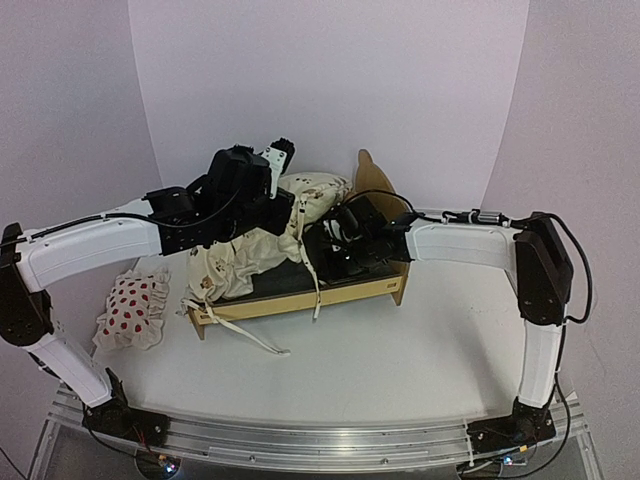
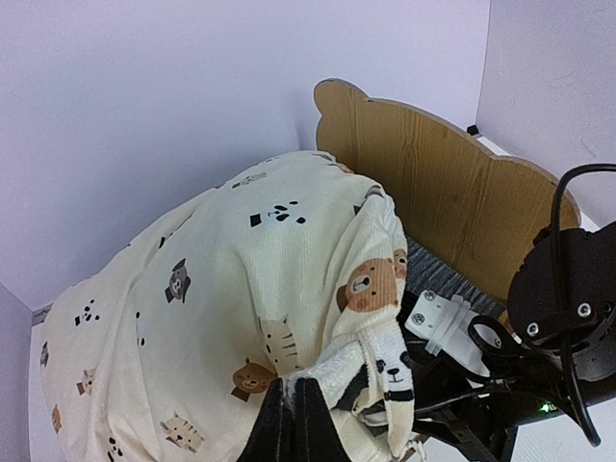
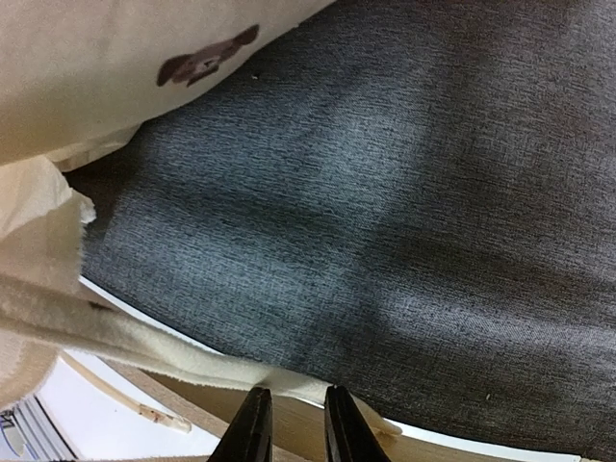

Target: Set up the pet bed

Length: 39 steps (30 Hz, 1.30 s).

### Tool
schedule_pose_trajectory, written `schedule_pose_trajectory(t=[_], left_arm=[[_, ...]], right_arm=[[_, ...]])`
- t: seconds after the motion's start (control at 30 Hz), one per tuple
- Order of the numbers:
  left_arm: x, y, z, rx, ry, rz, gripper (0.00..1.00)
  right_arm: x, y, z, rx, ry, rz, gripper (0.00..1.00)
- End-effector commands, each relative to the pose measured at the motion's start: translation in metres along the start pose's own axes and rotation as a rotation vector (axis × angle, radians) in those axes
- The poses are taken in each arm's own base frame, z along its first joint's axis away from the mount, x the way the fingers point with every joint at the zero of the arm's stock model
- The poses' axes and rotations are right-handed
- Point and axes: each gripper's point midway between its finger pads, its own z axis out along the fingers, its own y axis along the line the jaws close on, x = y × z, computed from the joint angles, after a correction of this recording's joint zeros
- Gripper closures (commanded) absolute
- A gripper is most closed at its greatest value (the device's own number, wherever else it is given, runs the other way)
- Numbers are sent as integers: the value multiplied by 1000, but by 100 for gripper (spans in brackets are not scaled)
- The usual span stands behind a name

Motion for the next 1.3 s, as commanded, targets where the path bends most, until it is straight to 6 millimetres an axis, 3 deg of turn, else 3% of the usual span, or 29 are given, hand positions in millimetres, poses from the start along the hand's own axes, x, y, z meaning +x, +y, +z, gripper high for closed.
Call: schedule_pose_trajectory(t=[0.0, 0.13, 0.3, 0.37, 0.57, 0.77, 1.27], left_arm=[[-16, 8, -11, 3, -40, -41, 100], [-15, -3, -6, 49, -31, -36, 100], [-14, -8, -1, 61, -25, -30, 100], [-14, -9, -1, 65, -24, -31, 100], [-19, -6, -5, 61, -34, -41, 100], [-21, 1, -9, 33, -35, -41, 100], [-23, 6, -12, 18, -40, -42, 100]], right_arm=[[-11, 5, -17, -3, -52, -29, 78], [-6, -8, -38, 56, -77, -115, 72], [-6, -7, -47, 20, -81, -235, 46], [-11, -2, -44, -31, -79, -259, 42], [-25, 5, -23, -156, -125, -296, 41], [-36, 13, -17, -260, -188, -306, 43], [-41, 35, 7, -421, -187, -330, 44]])
